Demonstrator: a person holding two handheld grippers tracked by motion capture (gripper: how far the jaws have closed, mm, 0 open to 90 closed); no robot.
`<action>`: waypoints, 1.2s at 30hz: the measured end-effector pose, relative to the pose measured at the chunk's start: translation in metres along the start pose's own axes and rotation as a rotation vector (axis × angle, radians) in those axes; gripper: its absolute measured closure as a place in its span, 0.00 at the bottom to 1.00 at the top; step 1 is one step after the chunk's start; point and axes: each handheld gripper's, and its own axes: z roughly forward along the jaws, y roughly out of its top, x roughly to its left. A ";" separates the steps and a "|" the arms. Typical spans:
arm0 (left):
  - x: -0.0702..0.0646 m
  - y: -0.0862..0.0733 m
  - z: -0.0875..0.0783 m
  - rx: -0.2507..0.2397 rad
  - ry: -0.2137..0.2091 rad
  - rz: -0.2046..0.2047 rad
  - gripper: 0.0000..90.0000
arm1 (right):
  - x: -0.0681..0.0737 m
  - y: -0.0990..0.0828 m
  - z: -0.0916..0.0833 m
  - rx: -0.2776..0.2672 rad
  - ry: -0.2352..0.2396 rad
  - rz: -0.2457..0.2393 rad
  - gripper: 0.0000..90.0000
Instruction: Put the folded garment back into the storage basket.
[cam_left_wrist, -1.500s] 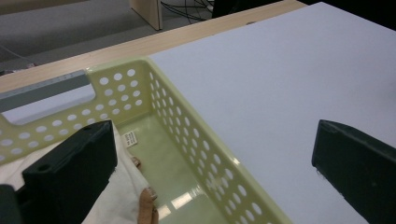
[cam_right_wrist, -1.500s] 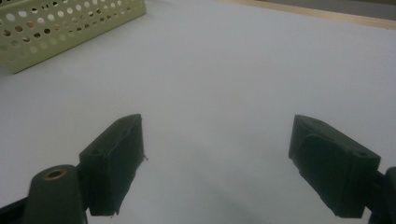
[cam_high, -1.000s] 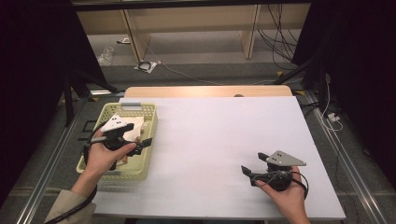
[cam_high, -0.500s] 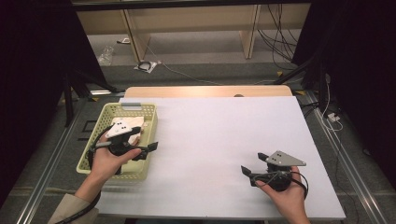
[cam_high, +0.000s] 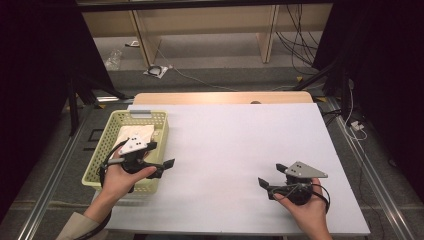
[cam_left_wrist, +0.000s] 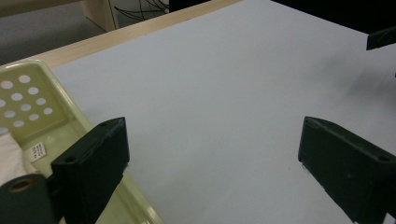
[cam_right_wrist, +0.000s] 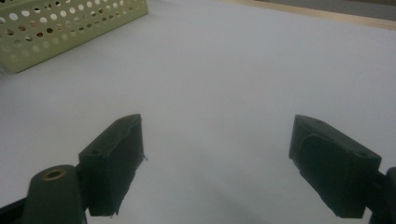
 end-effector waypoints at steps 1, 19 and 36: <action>-0.001 -0.001 0.000 0.001 -0.002 0.000 0.10 | 0.000 0.000 0.000 0.000 0.000 -0.001 0.21; -0.014 -0.017 0.005 -0.010 -0.019 0.012 0.13 | 0.000 0.000 0.000 0.001 0.001 -0.004 0.21; -0.019 -0.025 0.010 -0.017 -0.023 0.016 0.15 | 0.000 -0.001 0.000 0.011 0.003 -0.003 0.21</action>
